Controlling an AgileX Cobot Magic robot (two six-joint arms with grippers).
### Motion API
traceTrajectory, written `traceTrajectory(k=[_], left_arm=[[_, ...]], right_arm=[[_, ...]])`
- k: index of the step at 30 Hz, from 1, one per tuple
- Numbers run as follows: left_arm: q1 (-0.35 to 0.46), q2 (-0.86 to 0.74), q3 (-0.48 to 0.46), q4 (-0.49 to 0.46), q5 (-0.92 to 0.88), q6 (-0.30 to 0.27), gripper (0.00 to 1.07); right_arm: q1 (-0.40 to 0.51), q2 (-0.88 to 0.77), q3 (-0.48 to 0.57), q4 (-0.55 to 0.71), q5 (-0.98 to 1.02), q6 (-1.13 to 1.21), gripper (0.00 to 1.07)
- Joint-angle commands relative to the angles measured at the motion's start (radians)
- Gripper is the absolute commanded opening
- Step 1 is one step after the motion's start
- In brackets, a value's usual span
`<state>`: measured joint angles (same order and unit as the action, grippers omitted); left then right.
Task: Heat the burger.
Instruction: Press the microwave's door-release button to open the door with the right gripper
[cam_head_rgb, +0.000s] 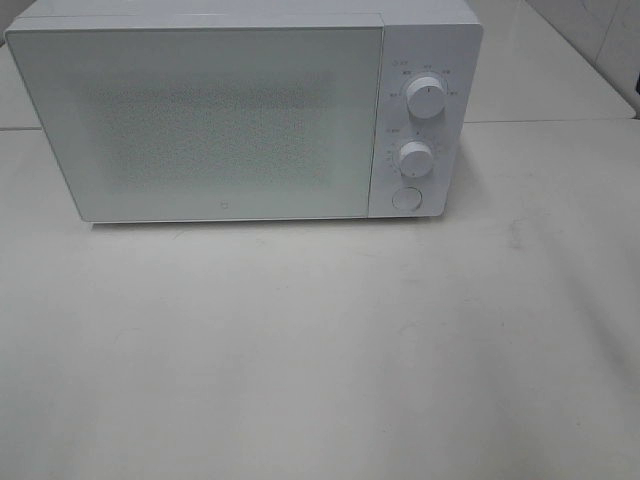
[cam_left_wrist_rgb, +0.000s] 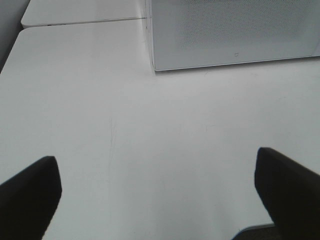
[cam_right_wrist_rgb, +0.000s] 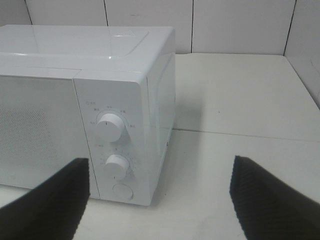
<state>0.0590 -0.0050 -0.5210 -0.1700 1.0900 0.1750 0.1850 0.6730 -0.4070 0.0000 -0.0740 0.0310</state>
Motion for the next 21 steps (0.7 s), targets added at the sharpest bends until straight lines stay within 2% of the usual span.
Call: traceTrajectory(k=[1, 5, 9, 15, 16, 21], left_arm=[[0.003, -0.017, 0.002, -0.003, -0.013, 0.002, 0.98], [0.003, -0.017, 0.002, -0.003, -0.013, 0.002, 0.98], [0.003, -0.017, 0.002, -0.003, -0.013, 0.002, 0.98], [0.003, -0.017, 0.002, -0.003, -0.013, 0.002, 0.98], [0.003, -0.017, 0.002, -0.003, -0.013, 0.002, 0.98], [0.003, -0.017, 0.002, -0.003, -0.013, 0.002, 0.98]], right_arm=[[-0.007, 0.056, 0.004, -0.007, -0.109, 0.008, 0.75], [-0.007, 0.168, 0.004, -0.019, -0.279, 0.008, 0.75], [-0.007, 0.233, 0.007, -0.043, -0.352, 0.005, 0.75], [-0.003, 0.359, 0.079, -0.028, -0.588, -0.009, 0.75], [-0.003, 0.399, 0.108, 0.007, -0.667, -0.031, 0.75], [-0.003, 0.472, 0.146, 0.093, -0.774, -0.071, 0.75]])
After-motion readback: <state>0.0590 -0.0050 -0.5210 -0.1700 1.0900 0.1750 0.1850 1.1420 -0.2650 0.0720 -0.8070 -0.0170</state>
